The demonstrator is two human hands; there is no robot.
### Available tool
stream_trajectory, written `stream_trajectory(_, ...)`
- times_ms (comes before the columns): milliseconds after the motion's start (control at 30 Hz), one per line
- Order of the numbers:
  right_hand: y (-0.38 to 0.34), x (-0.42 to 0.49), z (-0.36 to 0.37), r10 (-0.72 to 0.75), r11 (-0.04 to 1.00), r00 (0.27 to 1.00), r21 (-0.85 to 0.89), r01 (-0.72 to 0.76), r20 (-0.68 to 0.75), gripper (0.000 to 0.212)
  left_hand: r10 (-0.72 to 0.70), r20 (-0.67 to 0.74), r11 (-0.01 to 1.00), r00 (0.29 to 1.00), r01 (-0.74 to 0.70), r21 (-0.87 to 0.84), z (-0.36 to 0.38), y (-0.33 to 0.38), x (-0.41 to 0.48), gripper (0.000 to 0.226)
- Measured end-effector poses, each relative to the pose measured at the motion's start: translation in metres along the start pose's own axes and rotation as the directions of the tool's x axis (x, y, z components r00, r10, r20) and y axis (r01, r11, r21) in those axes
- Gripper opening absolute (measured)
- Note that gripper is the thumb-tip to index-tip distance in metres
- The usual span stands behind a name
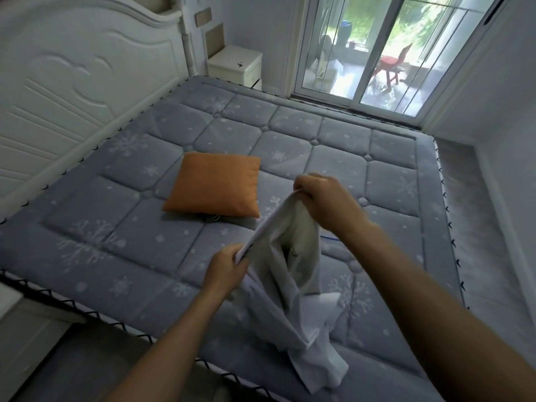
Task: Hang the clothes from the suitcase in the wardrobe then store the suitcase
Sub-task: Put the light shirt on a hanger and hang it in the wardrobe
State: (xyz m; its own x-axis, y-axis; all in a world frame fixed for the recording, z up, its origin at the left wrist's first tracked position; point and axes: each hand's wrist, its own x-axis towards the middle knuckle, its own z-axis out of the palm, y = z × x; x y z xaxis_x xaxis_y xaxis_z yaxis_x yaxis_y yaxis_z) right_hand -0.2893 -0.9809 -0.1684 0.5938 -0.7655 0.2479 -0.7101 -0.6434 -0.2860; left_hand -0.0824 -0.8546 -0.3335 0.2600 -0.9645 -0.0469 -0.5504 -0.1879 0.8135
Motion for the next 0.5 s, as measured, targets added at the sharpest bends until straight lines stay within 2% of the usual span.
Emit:
stream_trajectory(100, -0.011, 0.003, -0.025, 0.011, 0.998, 0.986, -0.058, -0.021, -0.167, 0.006, -0.018, 0.015, 1.0, 1.0, 0.018, 0.008, -0.015, -0.004, -0.002, 0.028)
stream_trajectory(233, -0.023, 0.012, -0.069, -0.022, 0.996, 0.937, -0.093, -0.012, -0.348, 0.009, 0.099, 0.032, 0.994, 0.995, -0.098, -0.037, -0.052, 0.008, 0.004, 0.029)
stream_trajectory(400, -0.042, 0.025, -0.124, -0.007, 0.998, 0.863, 0.057, 0.041, -0.505, 0.011, 0.259, -0.184, 0.96, 0.948, -0.275, -0.062, -0.112, 0.036, 0.022, 0.017)
stream_trajectory(500, -0.061, 0.025, -0.154, 0.017, 0.989, 0.776, 0.124, 0.079, -0.63, 0.01, 0.327, -0.181, 0.926, 0.928, -0.352, -0.134, -0.138, 0.055, 0.027, 0.012)
